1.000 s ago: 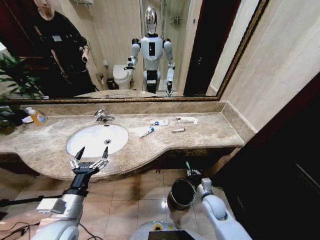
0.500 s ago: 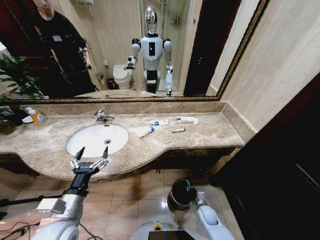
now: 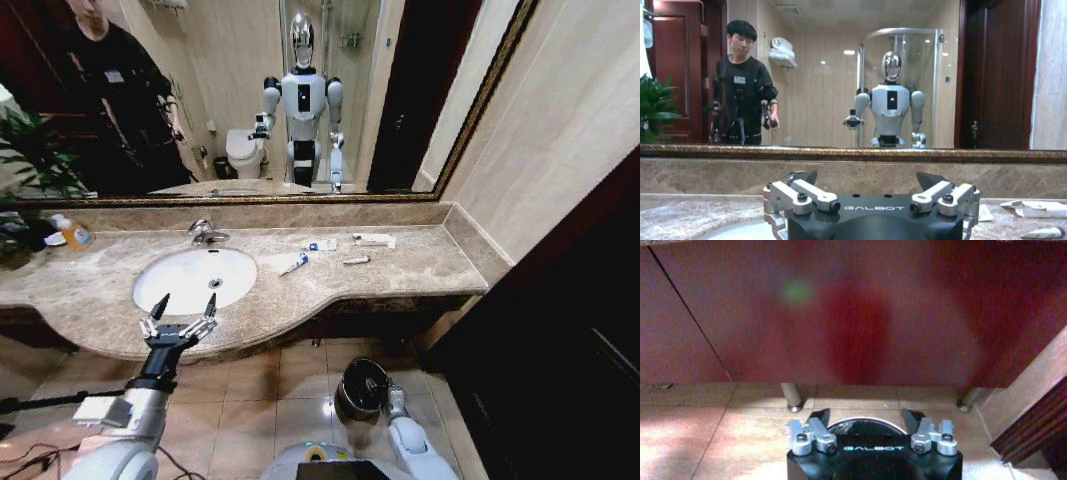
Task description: Pick up the trash from the sink and place it in the trash bin.
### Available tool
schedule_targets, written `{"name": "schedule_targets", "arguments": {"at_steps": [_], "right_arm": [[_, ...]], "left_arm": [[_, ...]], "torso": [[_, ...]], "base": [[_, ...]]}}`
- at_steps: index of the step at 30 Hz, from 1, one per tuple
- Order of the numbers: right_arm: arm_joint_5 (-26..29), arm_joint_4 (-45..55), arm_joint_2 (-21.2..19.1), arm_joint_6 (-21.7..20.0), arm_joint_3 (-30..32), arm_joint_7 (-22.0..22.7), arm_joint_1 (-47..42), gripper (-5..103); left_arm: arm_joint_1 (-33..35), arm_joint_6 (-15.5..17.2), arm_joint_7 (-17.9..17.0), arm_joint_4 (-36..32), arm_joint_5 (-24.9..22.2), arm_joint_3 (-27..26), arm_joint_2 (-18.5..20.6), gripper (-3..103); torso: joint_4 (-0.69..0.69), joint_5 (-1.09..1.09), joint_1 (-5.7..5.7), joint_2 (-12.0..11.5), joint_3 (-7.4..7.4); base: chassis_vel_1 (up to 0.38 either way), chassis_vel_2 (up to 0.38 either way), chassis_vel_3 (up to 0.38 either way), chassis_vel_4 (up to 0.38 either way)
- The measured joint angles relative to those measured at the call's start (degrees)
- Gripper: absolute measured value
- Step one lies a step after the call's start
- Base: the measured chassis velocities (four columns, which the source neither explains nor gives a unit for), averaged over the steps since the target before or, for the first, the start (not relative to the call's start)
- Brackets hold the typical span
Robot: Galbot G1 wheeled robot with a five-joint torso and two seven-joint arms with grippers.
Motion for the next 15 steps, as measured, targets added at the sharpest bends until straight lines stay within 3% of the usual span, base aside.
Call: {"name": "schedule_targets", "arguments": {"at_steps": [2, 7, 15], "right_arm": [[-0.1, 0.08, 0.16, -0.12, -0.06, 0.0, 0.06, 83], [-0.21, 0.32, 0.4, -0.38, -0.14, 0.0, 0.13, 97], [-0.31, 0.69, 0.57, -0.5, -0.17, 0.02, -0.09, 100]], "left_arm": [[0.0, 0.0, 0.0, 0.0, 0.0, 0.0, 0.0, 100], [0.0, 0.0, 0.0, 0.0, 0.0, 0.0, 0.0, 100], [0.0, 0.0, 0.0, 0.0, 0.0, 0.0, 0.0, 100]], "torso": [[0.0, 0.0, 0.0, 0.0, 0.0], [0.0, 0.0, 0.0, 0.0, 0.0], [0.0, 0.0, -0.01, 0.0, 0.0]], "base": [[0.0, 0.0, 0.0, 0.0], [0.0, 0.0, 0.0, 0.0], [0.0, 0.0, 0.0, 0.0]]}}
